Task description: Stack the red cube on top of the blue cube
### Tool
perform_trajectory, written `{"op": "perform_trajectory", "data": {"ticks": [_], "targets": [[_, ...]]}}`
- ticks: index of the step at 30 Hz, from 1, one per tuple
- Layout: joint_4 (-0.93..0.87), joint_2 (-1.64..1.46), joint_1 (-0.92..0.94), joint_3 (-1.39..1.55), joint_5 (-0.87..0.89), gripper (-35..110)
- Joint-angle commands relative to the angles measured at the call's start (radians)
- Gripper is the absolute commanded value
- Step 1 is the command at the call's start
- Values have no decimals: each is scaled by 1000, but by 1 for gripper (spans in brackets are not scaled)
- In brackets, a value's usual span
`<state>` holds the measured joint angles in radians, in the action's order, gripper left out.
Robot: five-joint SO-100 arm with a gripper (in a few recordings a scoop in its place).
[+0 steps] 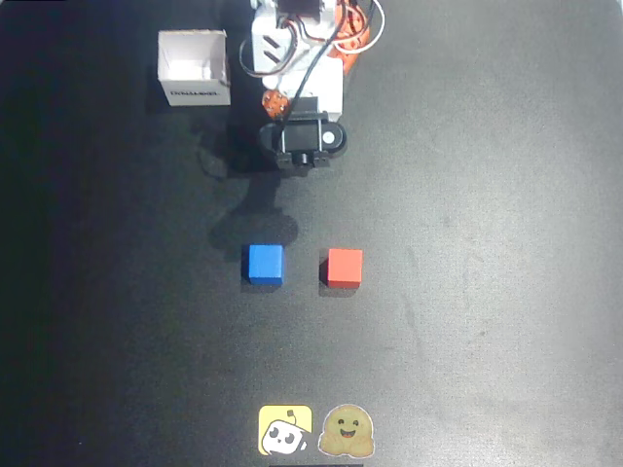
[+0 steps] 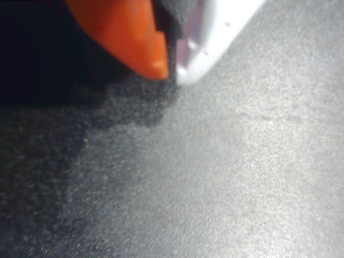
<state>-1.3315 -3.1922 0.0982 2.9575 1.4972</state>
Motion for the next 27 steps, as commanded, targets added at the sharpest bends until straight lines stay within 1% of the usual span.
{"op": "perform_trajectory", "data": {"ticks": [1, 10, 16, 18, 27], "targets": [[2, -3, -2, -3, -6, 0], [9, -3, -5, -17, -6, 0], [-52, 25, -14, -129, -8, 0], [-52, 121, -17, -198, -9, 0], [-60, 738, -57, -663, -6, 0]]}}
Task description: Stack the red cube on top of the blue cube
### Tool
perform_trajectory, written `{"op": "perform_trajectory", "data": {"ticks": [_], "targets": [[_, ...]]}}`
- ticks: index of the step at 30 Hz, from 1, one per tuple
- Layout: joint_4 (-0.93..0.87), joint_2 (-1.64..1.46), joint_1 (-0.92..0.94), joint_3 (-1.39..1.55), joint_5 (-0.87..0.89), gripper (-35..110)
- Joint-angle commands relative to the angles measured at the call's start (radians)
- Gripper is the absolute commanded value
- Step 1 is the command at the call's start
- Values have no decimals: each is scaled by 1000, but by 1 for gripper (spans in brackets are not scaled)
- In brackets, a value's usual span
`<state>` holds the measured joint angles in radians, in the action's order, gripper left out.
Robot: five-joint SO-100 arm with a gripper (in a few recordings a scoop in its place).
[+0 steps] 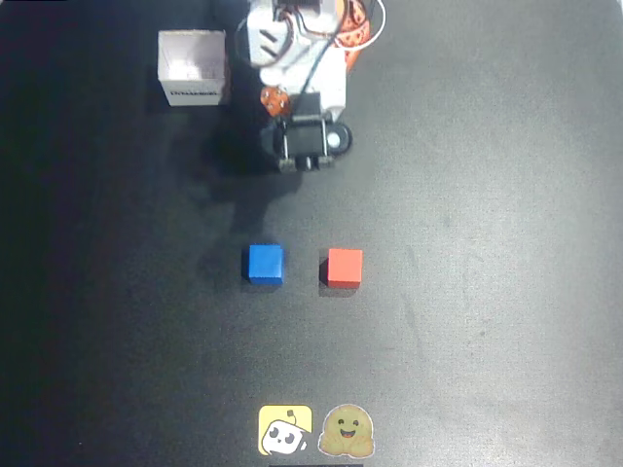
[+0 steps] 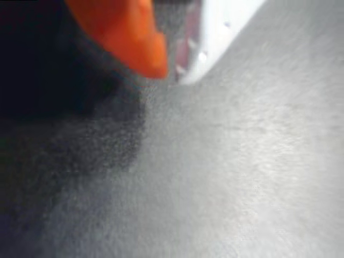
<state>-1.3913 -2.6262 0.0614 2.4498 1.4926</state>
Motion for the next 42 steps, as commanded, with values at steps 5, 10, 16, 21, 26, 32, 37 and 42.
{"op": "perform_trajectory", "data": {"ticks": [5, 10, 16, 21, 26, 32, 37, 42], "targets": [[-2, 492, -78, -411, 31, 0], [8, 775, -130, -630, 74, 0], [28, 997, -156, -807, 107, 0], [52, 1101, -156, -885, 112, 0], [74, 1155, -156, -919, 117, 0], [83, 1169, -167, -922, 140, 6], [109, 1181, -196, -922, 150, 16], [143, 1192, -218, -913, 176, 18]]}}
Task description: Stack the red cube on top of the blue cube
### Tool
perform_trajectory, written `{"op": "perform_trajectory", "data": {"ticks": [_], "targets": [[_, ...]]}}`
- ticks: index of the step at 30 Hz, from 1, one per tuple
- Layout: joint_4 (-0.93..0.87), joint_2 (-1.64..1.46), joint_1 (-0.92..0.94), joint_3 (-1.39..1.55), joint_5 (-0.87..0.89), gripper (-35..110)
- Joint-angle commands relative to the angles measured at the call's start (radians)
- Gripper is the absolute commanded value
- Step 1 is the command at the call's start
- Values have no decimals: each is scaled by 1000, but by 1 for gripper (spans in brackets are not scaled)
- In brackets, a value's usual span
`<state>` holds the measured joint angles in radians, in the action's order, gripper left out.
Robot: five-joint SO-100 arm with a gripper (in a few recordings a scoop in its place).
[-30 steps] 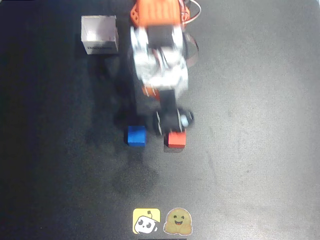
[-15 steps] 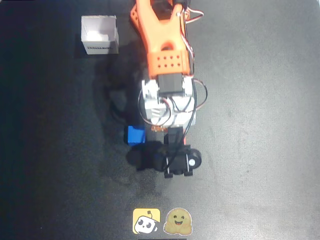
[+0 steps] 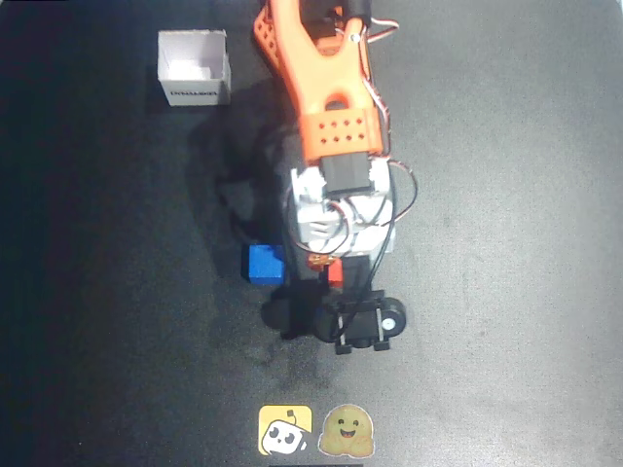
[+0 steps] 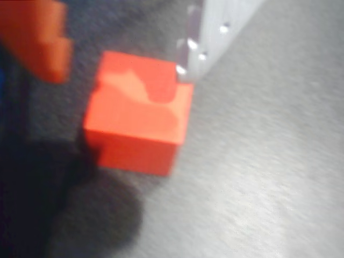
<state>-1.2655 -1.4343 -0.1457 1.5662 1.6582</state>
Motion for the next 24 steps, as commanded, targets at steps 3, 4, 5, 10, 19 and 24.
{"op": "perform_trajectory", "data": {"ticks": [3, 4, 5, 10, 19, 24], "targets": [[35, 15, -15, -29, 14, 21], [41, 20, -17, -29, 18, 22], [48, 23, -18, -29, 18, 22], [58, 41, -25, -25, 34, 23], [144, 63, -34, 64, 63, 23], [175, 63, -34, 112, 71, 23]]}}
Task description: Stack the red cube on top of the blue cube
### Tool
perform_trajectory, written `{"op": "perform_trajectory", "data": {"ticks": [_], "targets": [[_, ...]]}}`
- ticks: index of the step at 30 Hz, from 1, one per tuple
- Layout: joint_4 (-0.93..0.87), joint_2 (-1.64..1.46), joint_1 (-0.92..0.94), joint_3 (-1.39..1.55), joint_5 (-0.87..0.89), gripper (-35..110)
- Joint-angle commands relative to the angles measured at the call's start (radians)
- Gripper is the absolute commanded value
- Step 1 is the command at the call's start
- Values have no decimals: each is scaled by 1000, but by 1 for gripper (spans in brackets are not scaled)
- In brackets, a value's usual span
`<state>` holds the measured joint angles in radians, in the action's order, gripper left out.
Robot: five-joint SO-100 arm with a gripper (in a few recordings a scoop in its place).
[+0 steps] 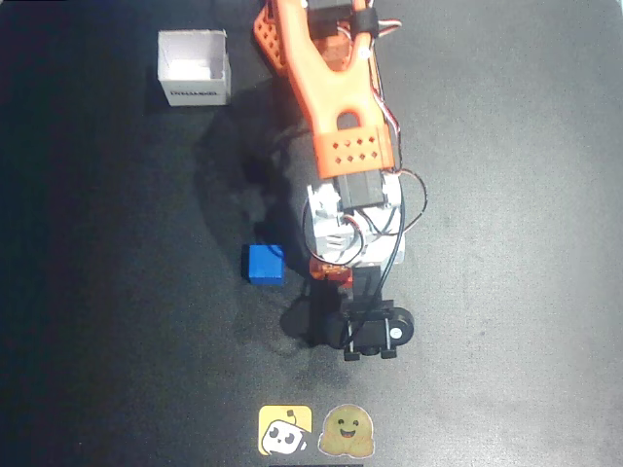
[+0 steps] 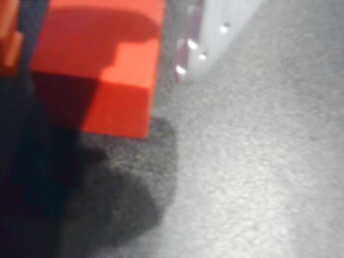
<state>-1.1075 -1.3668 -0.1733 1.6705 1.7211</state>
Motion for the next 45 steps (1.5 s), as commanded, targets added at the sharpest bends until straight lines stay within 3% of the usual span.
{"op": "perform_trajectory", "data": {"ticks": [1, 8, 15, 21, 36, 45], "targets": [[18, -5, -6, 14, 11, 22], [20, -5, 3, 48, 20, 19], [37, -2, 3, 61, 23, 1], [28, -20, 14, 61, 28, 0], [-373, -221, 166, -52, -124, 0], [-433, -272, 253, -63, -198, 0]]}}
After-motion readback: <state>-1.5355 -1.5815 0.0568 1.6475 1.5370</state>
